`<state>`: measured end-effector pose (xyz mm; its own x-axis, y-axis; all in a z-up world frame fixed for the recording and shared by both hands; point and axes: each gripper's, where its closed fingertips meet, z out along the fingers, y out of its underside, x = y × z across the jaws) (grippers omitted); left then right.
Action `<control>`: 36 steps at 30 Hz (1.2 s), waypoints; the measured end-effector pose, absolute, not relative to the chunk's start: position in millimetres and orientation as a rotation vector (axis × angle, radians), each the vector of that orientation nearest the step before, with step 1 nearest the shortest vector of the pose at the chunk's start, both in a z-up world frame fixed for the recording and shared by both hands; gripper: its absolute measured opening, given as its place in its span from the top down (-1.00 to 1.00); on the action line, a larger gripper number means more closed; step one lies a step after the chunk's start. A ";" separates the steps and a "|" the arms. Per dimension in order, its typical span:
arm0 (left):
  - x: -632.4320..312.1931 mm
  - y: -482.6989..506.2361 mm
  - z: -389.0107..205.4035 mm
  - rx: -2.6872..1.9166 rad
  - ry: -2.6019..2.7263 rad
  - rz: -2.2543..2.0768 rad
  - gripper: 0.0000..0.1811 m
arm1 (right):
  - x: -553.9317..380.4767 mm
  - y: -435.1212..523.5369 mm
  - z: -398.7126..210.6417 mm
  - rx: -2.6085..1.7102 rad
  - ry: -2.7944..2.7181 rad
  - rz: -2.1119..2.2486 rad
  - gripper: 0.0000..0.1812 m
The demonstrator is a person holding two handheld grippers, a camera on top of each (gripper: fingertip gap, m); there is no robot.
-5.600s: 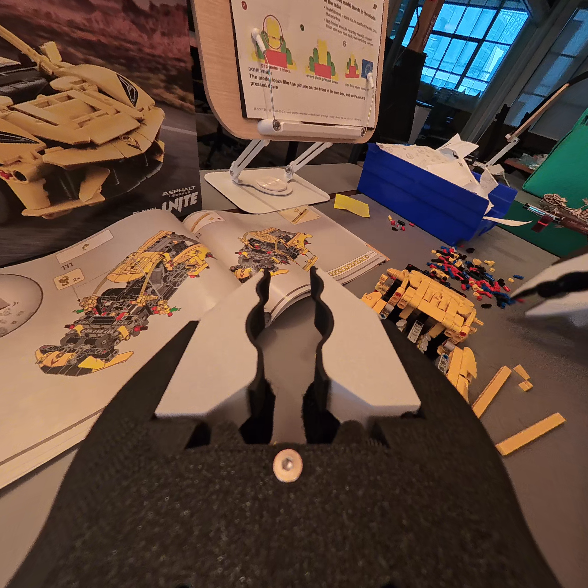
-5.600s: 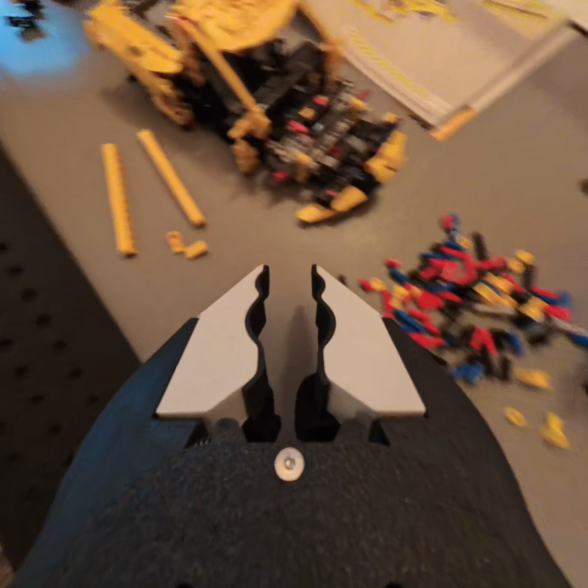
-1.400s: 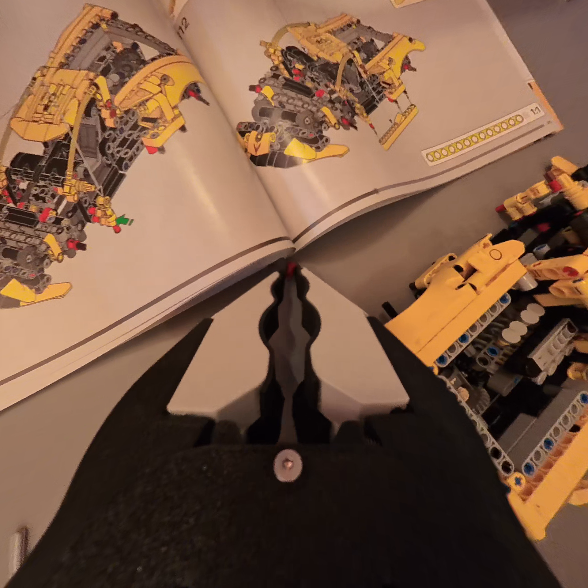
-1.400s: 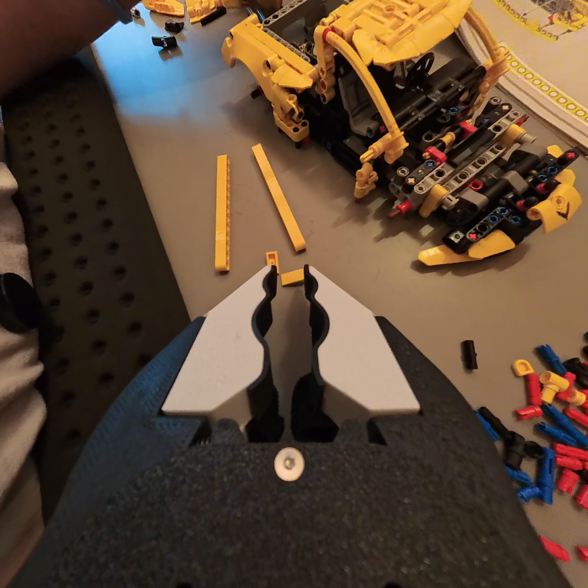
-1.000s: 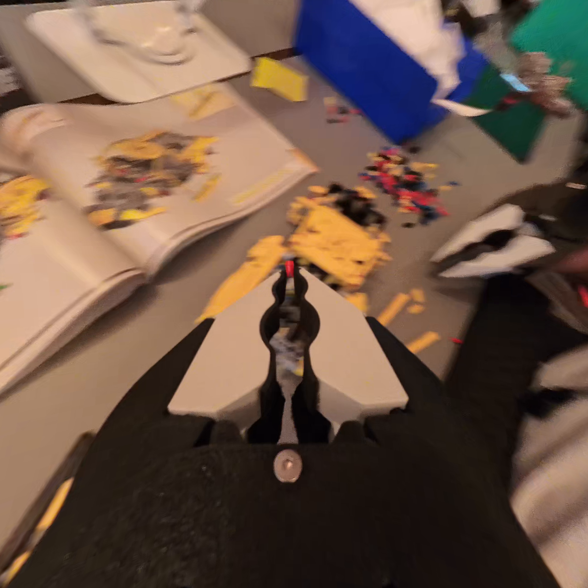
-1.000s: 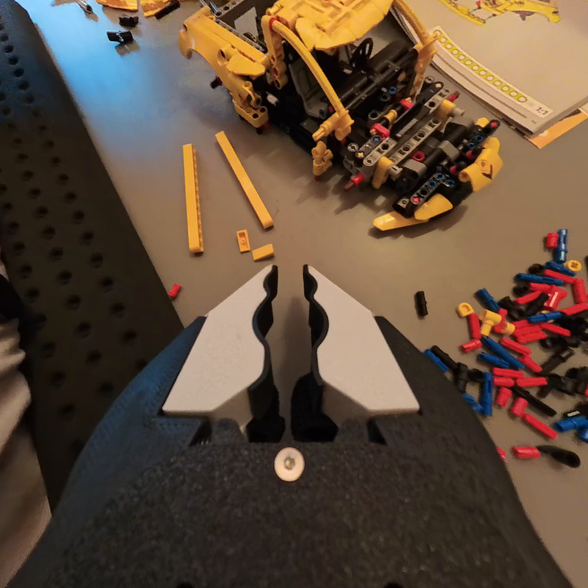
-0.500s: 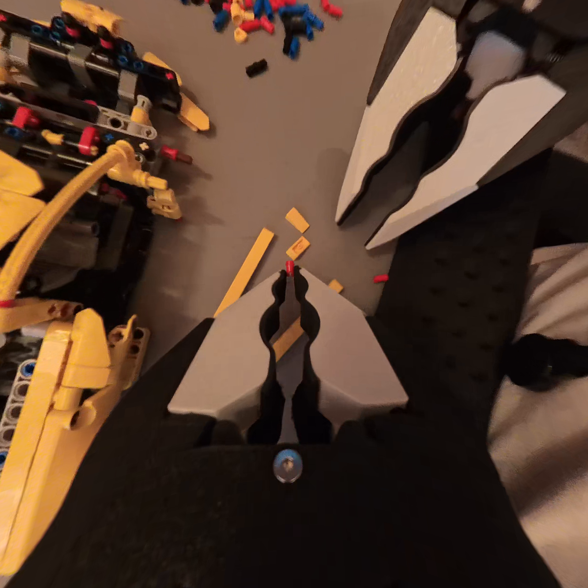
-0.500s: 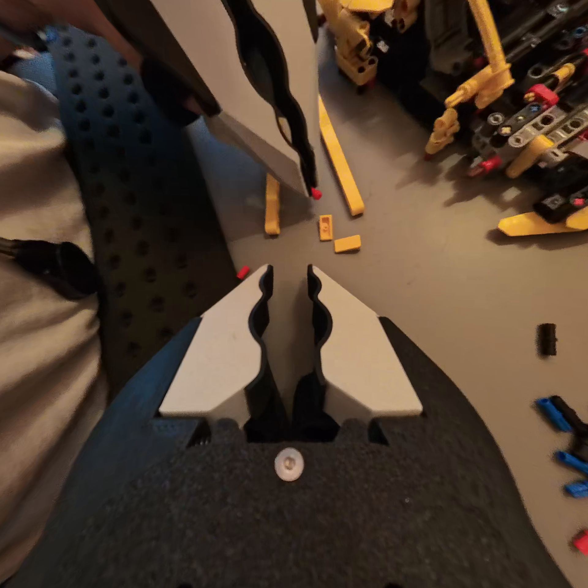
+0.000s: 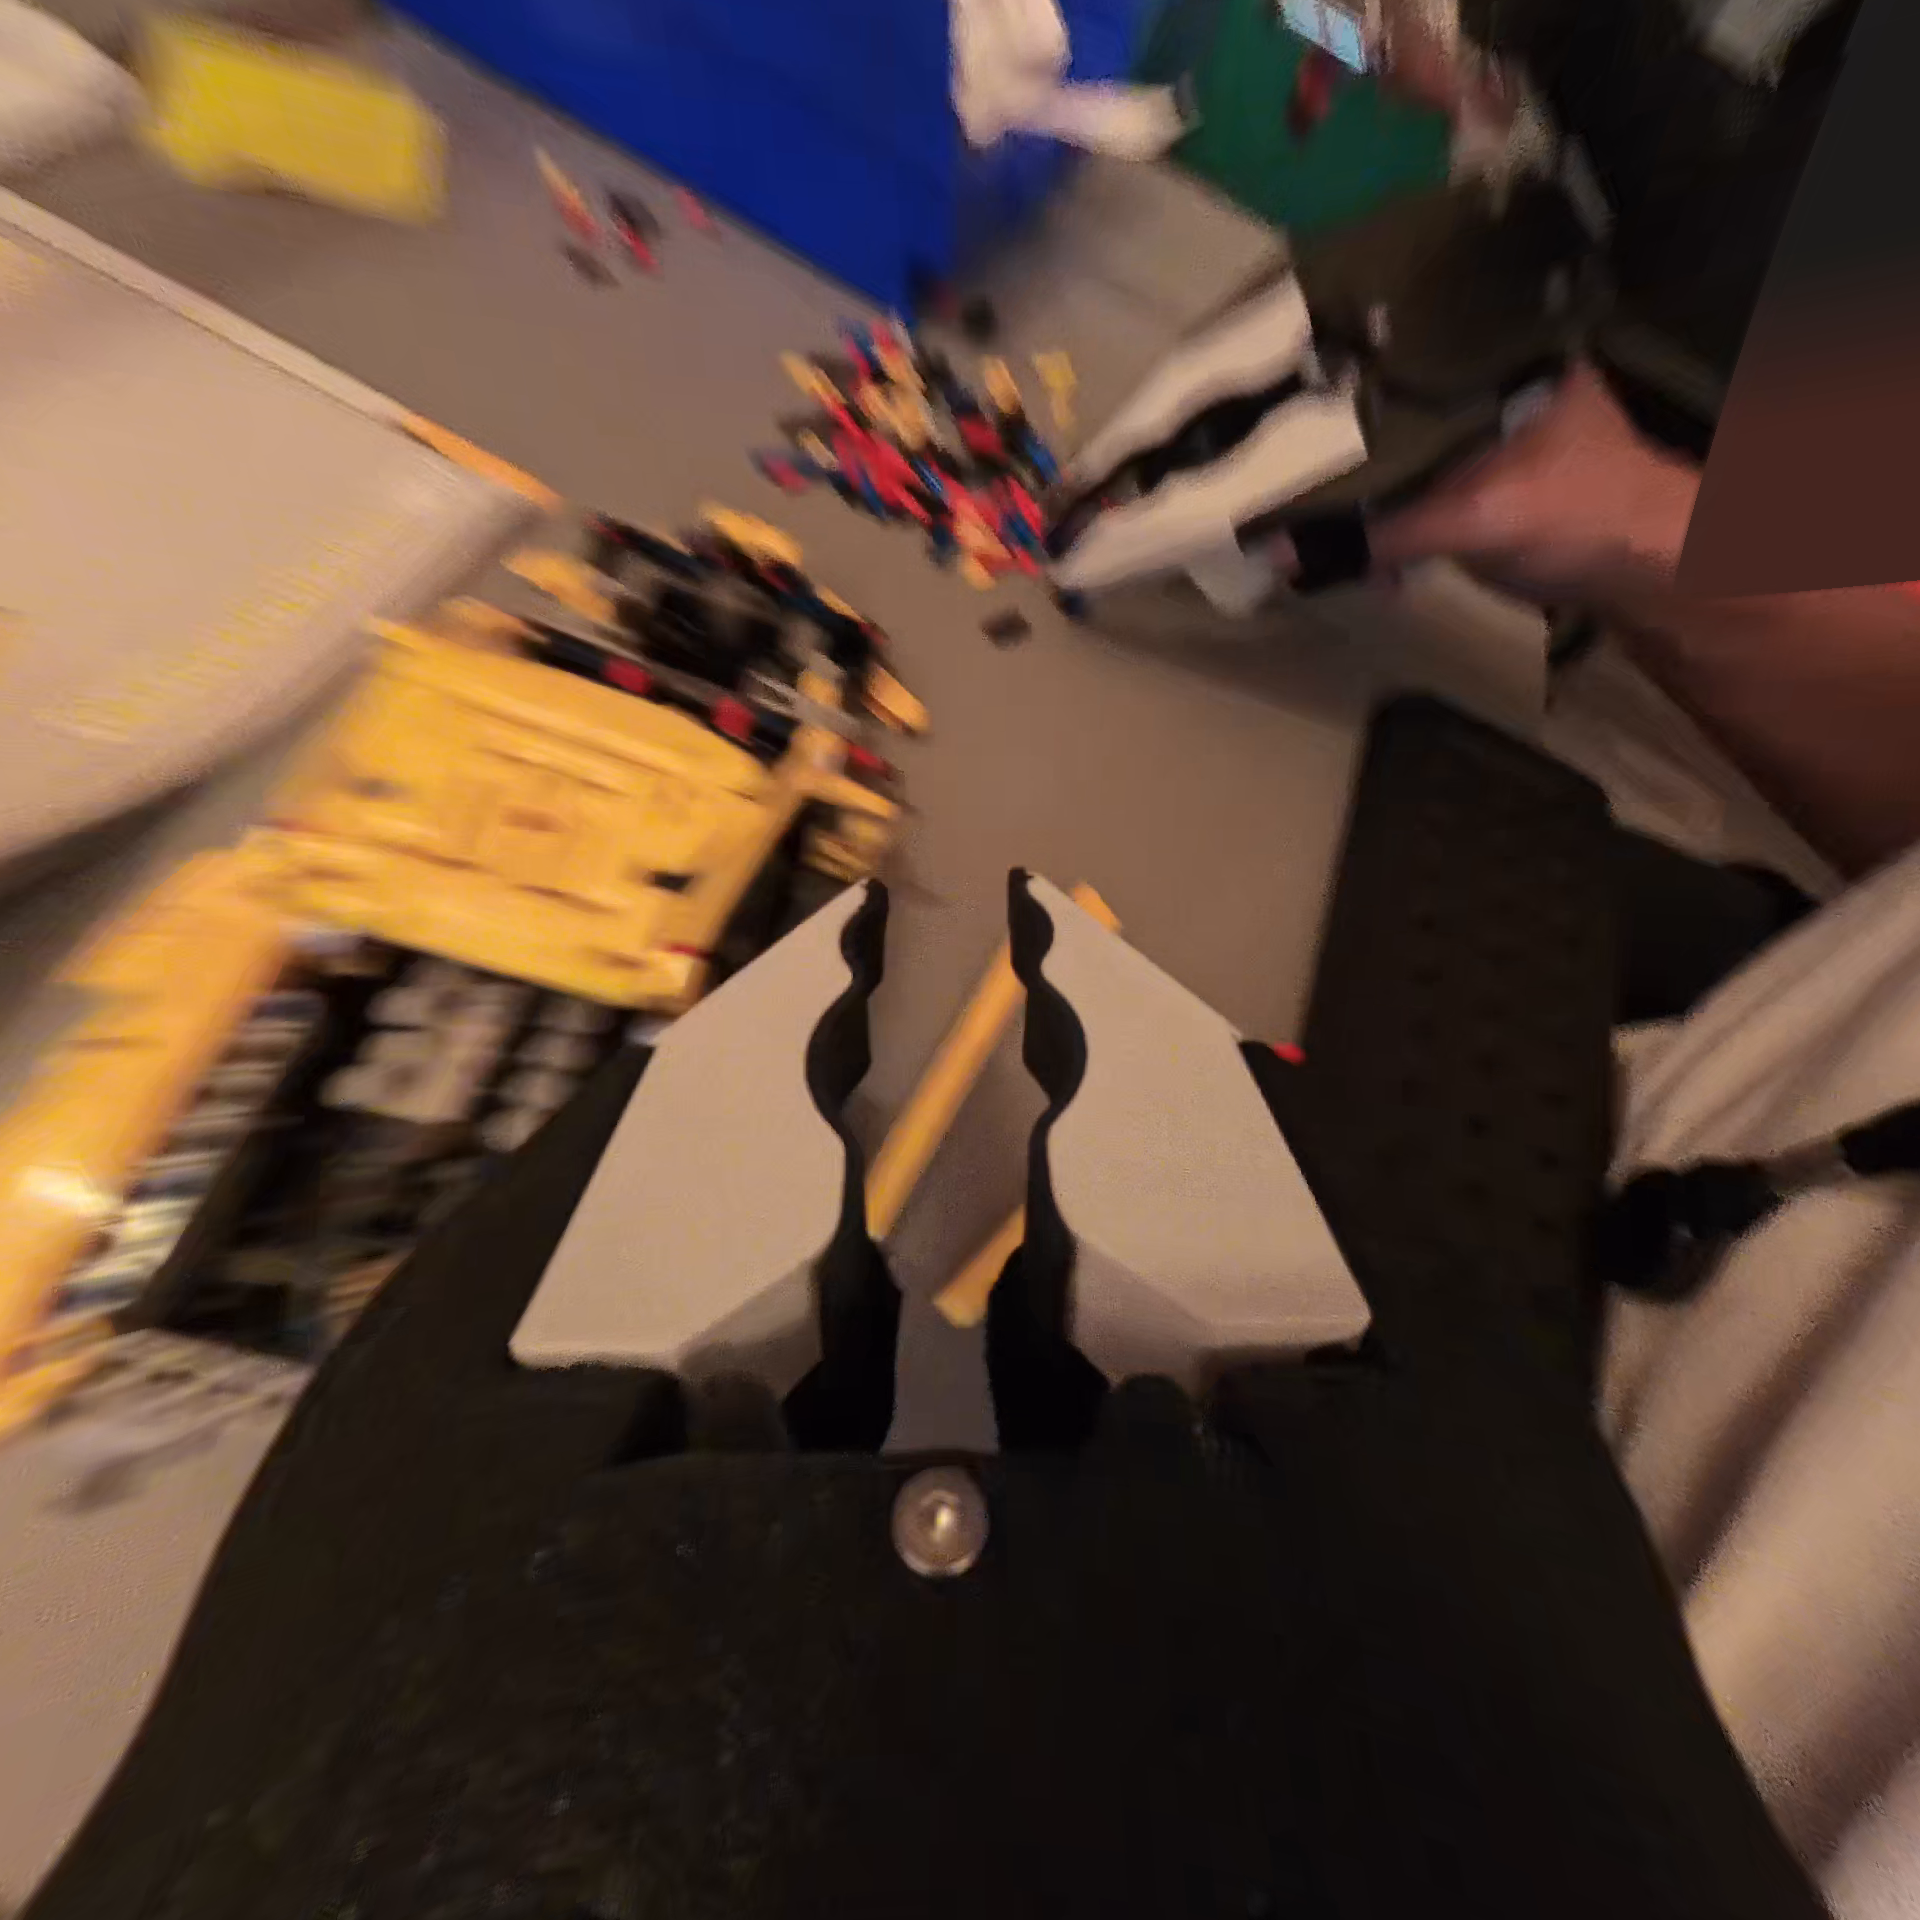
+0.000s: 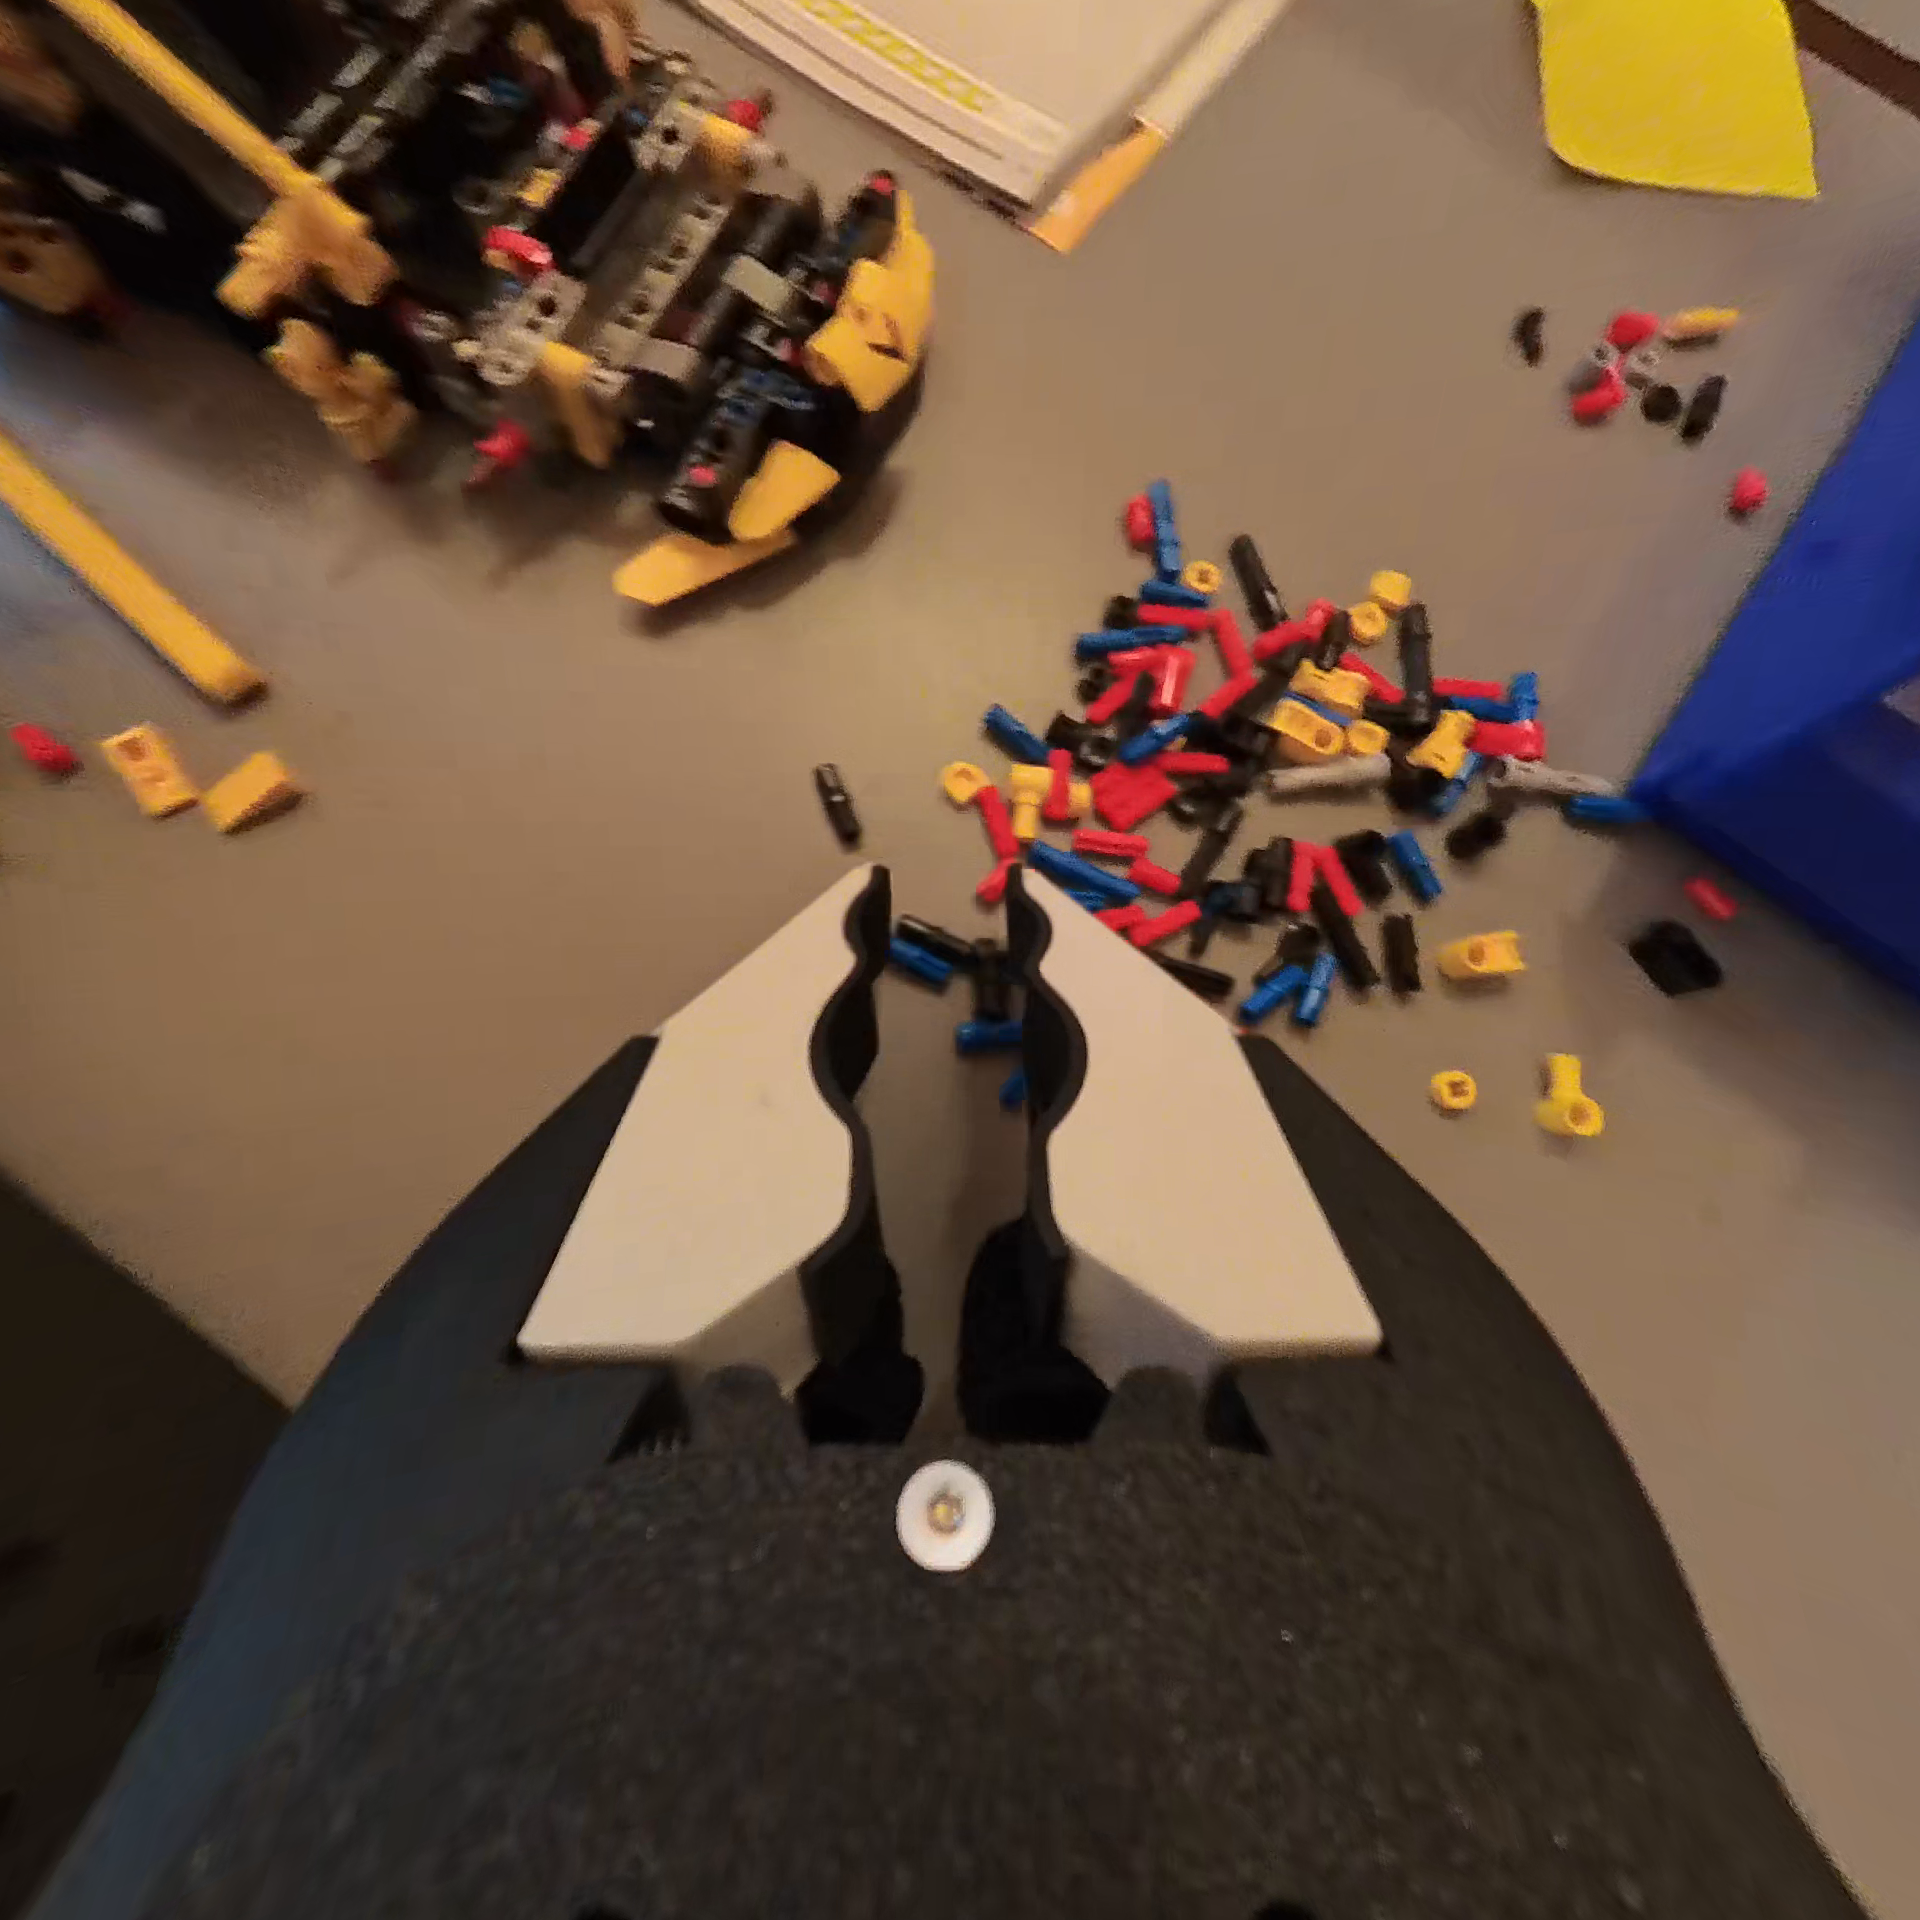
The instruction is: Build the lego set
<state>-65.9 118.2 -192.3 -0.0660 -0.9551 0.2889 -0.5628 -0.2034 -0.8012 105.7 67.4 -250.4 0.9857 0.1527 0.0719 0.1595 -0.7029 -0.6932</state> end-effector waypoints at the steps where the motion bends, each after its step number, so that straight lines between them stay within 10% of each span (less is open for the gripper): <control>1: -69.2 142.2 -177.0 -1.742 1.525 -1.186 0.74 | 110.5 68.5 -252.0 -2.371 -0.193 -0.018 0.80; 11: -150.9 320.1 -125.4 -1.669 0.878 -1.097 0.75 | 110.8 74.3 -257.1 -2.423 -0.188 -0.033 0.85; 27: -177.8 339.1 -143.9 -1.710 0.764 -1.123 0.74 | 112.7 71.2 -255.5 -2.491 -0.205 -0.102 0.96; 36: -176.4 337.8 -147.1 -1.729 0.768 -1.130 0.75 | -42.4 36.2 -251.5 -2.353 -0.773 0.432 0.96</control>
<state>-176.4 337.8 -147.1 0.3882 -0.8486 0.3594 -0.0217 -0.3983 -0.9170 -42.4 36.2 -251.5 0.7755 0.6215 -0.1108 0.4197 -0.6387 -0.6449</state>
